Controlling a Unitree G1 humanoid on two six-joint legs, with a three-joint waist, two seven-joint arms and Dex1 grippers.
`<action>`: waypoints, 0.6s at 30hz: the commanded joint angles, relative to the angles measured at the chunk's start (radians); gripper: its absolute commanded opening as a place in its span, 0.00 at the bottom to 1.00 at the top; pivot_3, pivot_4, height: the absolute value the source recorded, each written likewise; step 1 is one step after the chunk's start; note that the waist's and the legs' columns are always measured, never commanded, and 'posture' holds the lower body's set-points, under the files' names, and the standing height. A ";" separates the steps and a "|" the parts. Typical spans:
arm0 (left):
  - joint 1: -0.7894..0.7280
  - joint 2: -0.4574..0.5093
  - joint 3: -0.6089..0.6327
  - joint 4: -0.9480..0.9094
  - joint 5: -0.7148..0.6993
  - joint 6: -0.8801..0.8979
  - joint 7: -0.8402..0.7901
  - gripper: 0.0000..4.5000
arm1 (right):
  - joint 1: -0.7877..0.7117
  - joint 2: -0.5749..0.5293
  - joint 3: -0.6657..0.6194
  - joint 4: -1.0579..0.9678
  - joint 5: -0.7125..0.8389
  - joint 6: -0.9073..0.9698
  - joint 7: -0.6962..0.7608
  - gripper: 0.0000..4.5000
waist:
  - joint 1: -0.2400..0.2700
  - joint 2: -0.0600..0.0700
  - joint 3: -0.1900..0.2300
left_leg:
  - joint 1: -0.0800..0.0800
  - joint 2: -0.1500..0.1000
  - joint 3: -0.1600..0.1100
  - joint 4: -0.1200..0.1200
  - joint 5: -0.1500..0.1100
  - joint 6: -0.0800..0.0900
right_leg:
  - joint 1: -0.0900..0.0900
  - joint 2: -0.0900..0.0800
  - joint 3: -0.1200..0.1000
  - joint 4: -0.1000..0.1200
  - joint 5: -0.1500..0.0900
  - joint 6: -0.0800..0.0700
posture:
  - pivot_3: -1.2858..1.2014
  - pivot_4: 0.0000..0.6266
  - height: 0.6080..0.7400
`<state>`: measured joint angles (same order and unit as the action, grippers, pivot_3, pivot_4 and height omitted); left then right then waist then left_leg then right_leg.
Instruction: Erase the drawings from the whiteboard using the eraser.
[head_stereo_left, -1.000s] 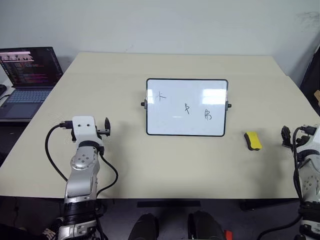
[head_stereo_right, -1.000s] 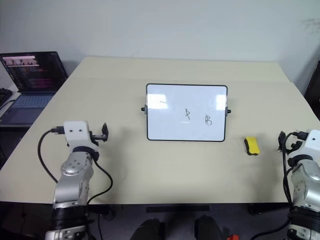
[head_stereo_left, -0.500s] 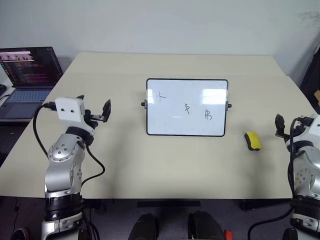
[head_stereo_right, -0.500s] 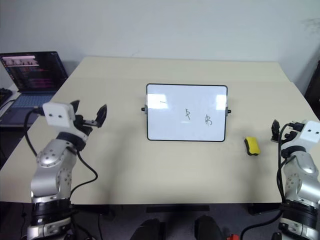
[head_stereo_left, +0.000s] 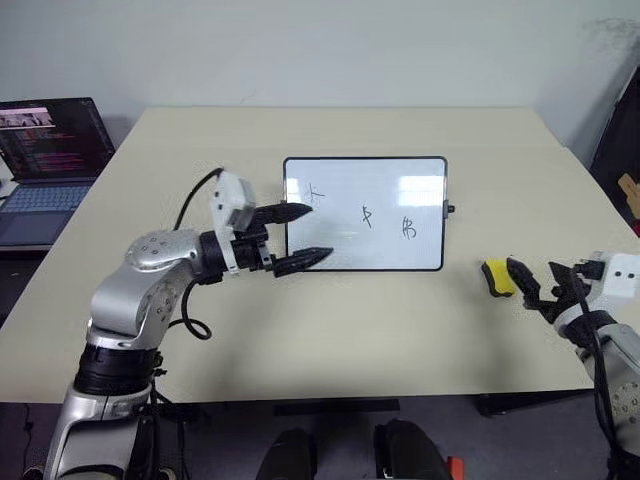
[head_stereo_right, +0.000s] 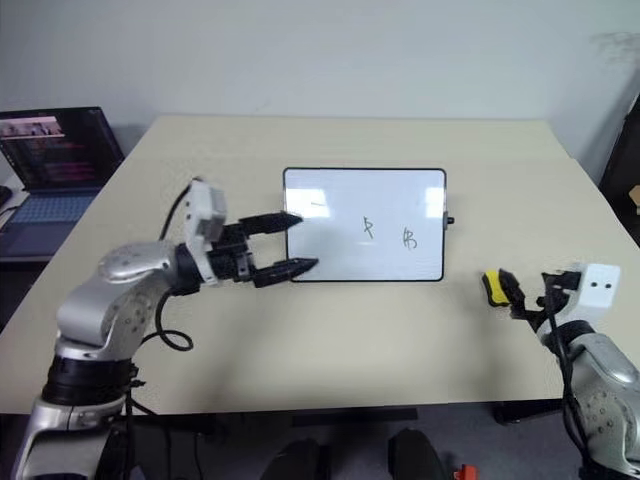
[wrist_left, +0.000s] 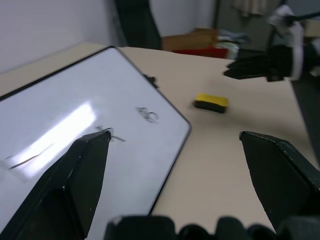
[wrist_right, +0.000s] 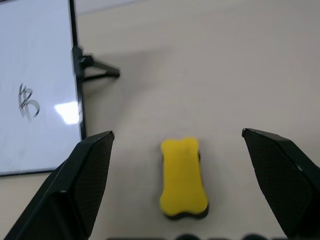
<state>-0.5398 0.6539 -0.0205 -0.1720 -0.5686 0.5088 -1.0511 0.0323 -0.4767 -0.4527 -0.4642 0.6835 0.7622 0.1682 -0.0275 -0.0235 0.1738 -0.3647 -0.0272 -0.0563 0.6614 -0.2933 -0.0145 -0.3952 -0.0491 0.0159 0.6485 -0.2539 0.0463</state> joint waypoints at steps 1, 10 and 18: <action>-0.055 0.009 -0.057 0.030 0.021 -0.045 -0.113 1.00 | -0.010 0.007 0.015 -0.062 0.017 0.061 -0.047 0.99 | -0.001 0.000 0.000 | 0.000 0.000 0.000 0.000 0.000 0.000 | 0.000 0.000 0.000 0.000 0.000 0.000 | 0.52 0.24 1.00; -0.164 -0.048 -0.170 0.132 0.111 -0.139 -0.240 1.00 | -0.115 0.022 0.123 0.066 -0.146 0.006 -0.100 0.99 | -0.001 0.000 0.000 | -0.001 0.000 0.000 0.000 0.000 0.000 | -0.001 0.000 0.000 0.000 0.000 0.000 | 0.52 0.24 1.00; -0.168 -0.049 -0.169 0.158 0.149 -0.160 -0.266 1.00 | -0.159 0.044 0.154 0.186 -0.226 -0.072 -0.061 0.99 | -0.001 0.000 0.000 | -0.002 0.000 0.001 0.000 -0.001 0.002 | -0.002 0.000 0.001 -0.001 0.000 0.001 | 0.52 0.24 1.00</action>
<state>-0.6918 0.6027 -0.1933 -0.0054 -0.4261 0.3640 -1.3058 -0.1082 -0.4331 -0.2962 -0.2665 0.4711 0.7226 0.0965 -0.0287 -0.0237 0.1740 -0.3667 -0.0273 -0.0557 0.6609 -0.2944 -0.0125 -0.3975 -0.0489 0.0166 0.6479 -0.2543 0.0469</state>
